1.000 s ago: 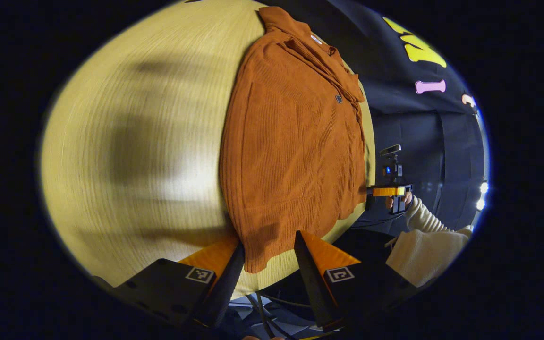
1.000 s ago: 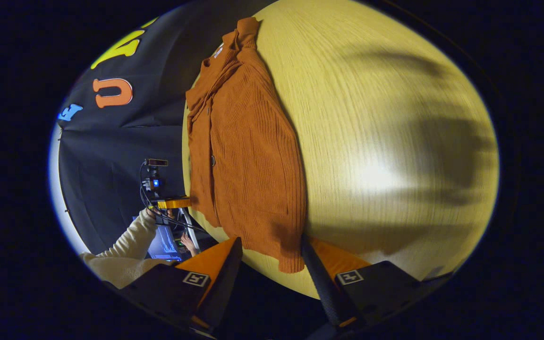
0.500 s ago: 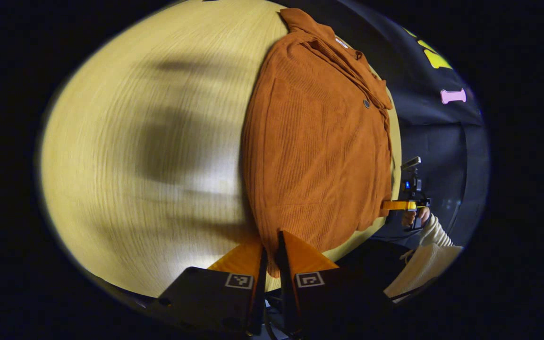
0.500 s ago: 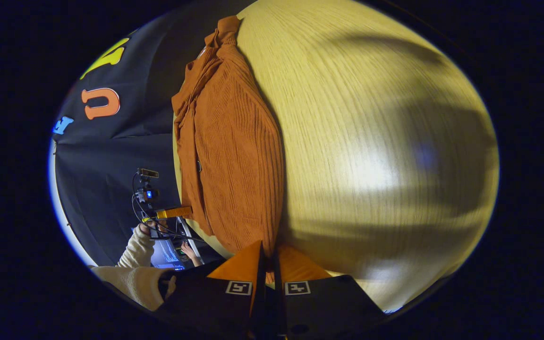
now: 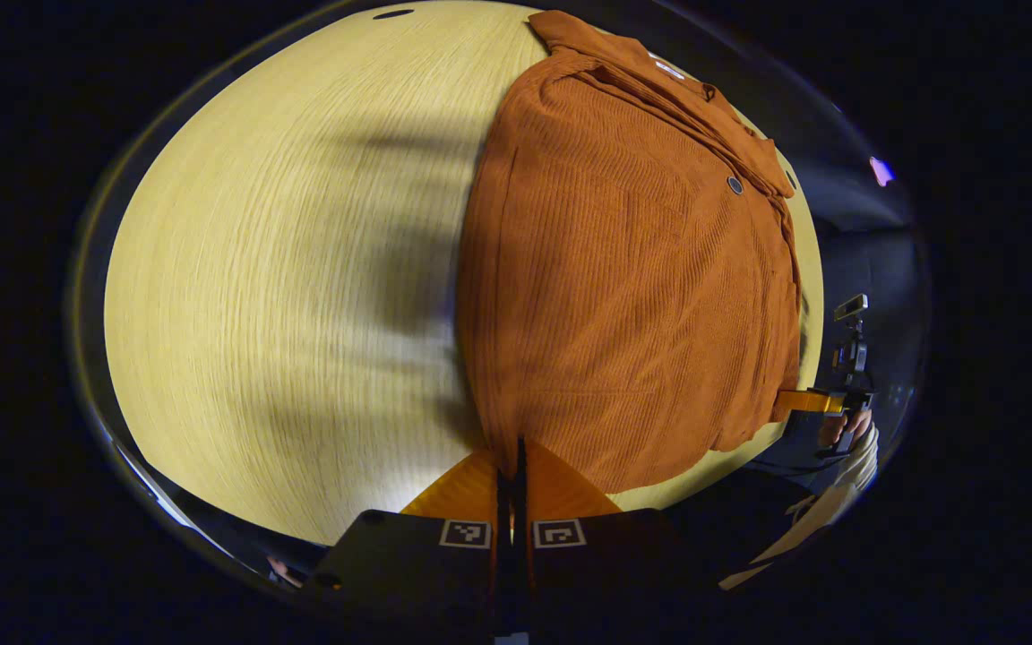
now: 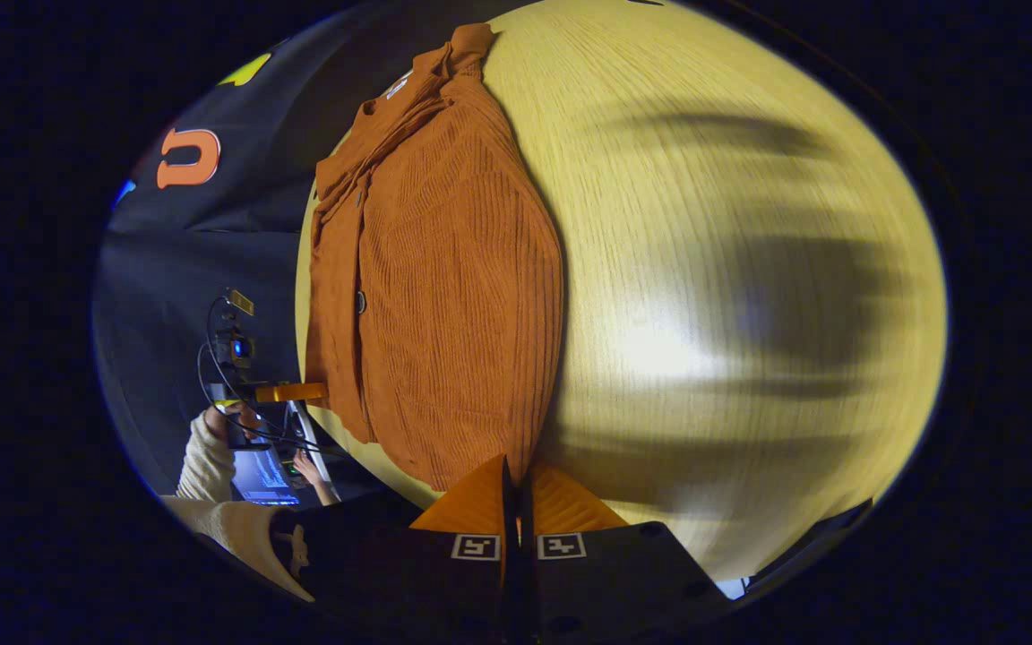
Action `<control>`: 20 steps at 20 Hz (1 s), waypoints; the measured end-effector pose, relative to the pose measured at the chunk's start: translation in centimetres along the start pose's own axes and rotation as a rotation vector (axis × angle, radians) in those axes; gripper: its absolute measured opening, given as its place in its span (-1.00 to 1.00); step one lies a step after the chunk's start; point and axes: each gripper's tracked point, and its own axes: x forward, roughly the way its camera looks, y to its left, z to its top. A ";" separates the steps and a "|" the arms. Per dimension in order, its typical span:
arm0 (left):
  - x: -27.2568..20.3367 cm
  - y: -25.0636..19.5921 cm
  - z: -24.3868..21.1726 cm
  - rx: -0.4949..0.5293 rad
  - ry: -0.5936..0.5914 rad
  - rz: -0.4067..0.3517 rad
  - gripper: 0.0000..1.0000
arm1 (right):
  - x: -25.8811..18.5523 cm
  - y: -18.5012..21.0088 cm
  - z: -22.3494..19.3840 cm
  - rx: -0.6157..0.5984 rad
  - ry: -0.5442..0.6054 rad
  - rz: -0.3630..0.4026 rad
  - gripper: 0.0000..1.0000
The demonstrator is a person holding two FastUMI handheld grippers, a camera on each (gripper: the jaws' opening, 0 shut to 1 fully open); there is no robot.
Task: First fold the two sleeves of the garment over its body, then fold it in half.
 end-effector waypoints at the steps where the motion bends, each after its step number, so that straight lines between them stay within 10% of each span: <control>1: -0.9 -1.2 0.3 0.001 -0.010 -0.038 -0.94 | -1.0 1.3 0.4 0.006 -0.016 0.038 -1.00; 6: -7.2 -7.0 3.8 0.162 -0.107 -0.206 -0.94 | -6.1 7.9 5.1 0.007 -0.153 0.185 -1.00; 20: -19.7 -15.1 22.2 0.538 -0.434 -0.125 -0.94 | -15.2 21.4 22.5 -0.185 -0.398 0.252 -1.00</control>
